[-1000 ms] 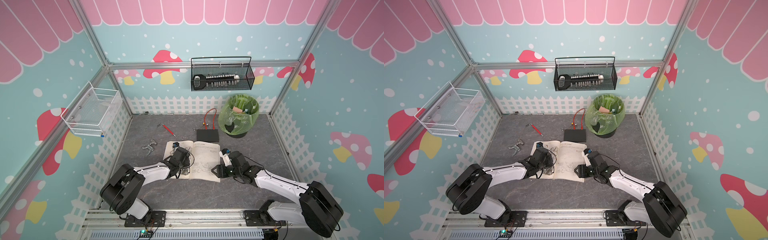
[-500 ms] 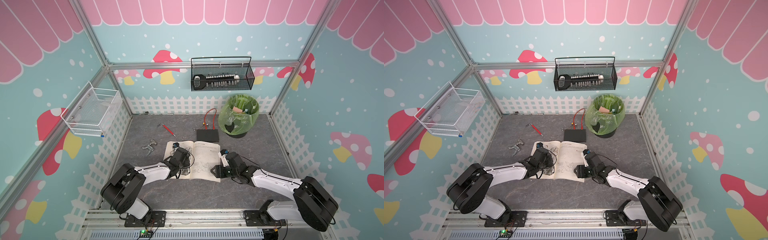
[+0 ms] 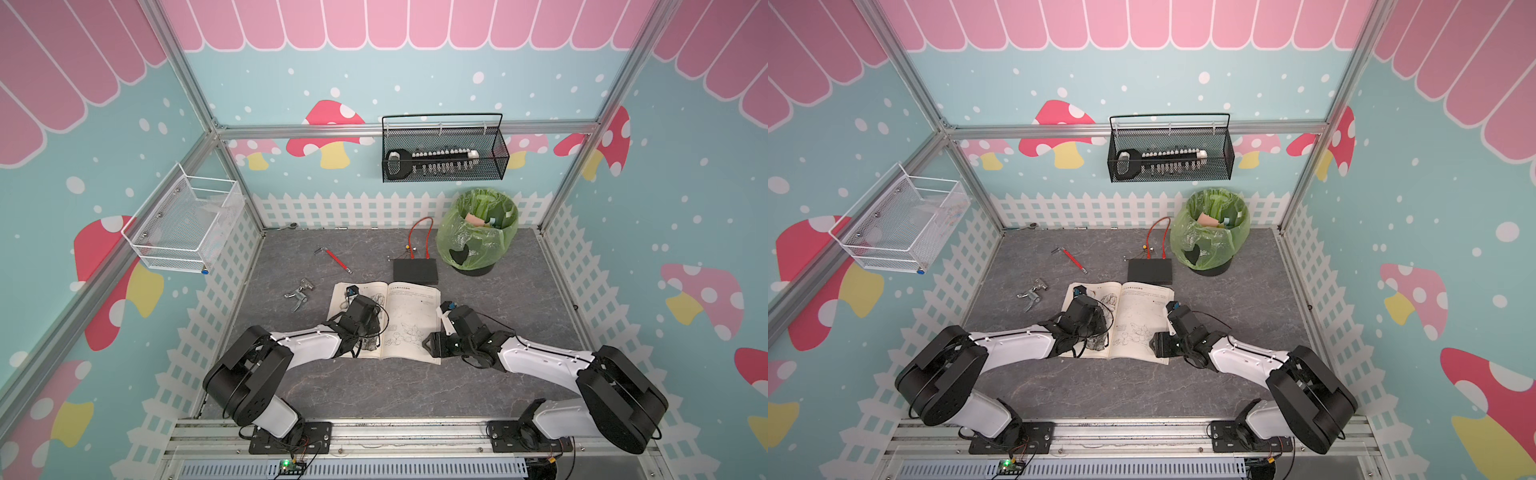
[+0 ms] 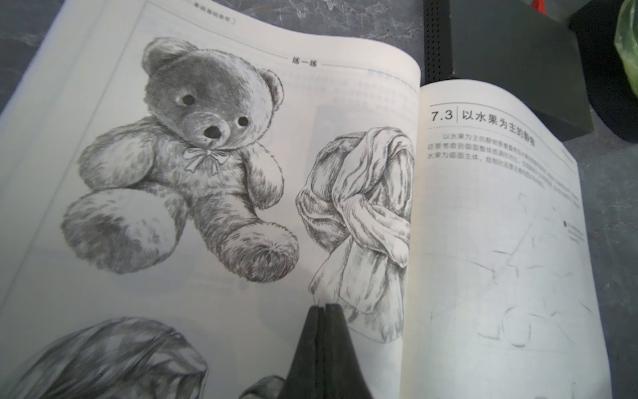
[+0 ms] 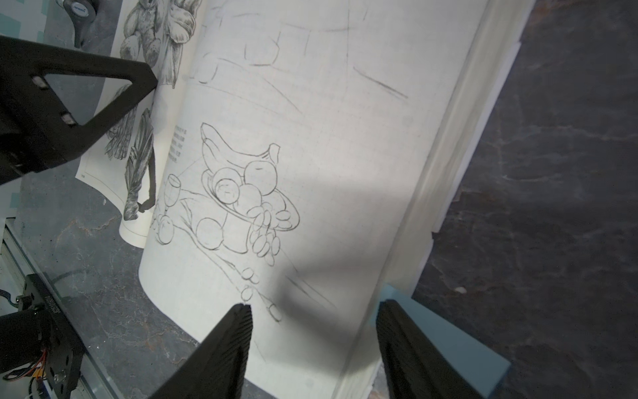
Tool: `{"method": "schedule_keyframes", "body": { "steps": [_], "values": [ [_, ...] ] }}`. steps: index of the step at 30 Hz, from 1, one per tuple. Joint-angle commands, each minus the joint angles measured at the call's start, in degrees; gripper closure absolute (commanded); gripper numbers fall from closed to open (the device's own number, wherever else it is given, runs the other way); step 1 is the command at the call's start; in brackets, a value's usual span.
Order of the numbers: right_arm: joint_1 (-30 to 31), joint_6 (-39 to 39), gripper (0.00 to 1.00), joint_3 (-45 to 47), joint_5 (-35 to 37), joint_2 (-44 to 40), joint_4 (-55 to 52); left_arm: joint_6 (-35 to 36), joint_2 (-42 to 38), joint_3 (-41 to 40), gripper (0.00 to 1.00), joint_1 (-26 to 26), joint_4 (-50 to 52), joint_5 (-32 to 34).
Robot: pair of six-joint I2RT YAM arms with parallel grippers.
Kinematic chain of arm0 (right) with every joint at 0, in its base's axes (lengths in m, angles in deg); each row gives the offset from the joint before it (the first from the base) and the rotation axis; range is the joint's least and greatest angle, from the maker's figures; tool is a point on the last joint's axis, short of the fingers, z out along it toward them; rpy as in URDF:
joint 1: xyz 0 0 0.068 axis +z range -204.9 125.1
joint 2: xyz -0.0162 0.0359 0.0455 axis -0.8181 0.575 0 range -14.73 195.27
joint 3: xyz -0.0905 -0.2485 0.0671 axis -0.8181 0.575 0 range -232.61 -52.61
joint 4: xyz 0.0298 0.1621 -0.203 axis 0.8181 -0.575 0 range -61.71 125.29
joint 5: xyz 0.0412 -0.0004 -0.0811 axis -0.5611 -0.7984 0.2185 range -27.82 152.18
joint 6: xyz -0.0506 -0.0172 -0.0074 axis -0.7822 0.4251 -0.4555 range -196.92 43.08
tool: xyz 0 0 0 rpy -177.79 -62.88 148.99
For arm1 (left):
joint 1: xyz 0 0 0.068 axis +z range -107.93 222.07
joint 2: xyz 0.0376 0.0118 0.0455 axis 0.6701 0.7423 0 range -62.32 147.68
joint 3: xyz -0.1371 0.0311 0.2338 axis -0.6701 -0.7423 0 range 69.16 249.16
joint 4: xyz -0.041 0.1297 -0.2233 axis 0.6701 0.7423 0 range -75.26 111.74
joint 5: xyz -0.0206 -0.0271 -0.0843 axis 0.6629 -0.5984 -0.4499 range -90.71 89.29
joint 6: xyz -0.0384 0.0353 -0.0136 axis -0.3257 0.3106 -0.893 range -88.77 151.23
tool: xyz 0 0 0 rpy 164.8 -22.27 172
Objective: Peel off the used sticky note
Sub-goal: Turn the page of the book at the center of the board.
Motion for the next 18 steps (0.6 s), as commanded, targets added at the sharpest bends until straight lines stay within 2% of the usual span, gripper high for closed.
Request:
{"method": "schedule_keyframes", "body": {
  "steps": [1,18],
  "values": [
    [0.29,-0.28,0.36,-1.14,-0.43,0.72,1.54,0.30,1.36,0.49,1.00,-0.10,1.64,-1.47],
    [1.17,-0.38,0.36,-3.53,-1.32,4.18,3.02,0.47,1.89,0.65,1.00,-0.07,1.64,-1.47]
  ]
}}
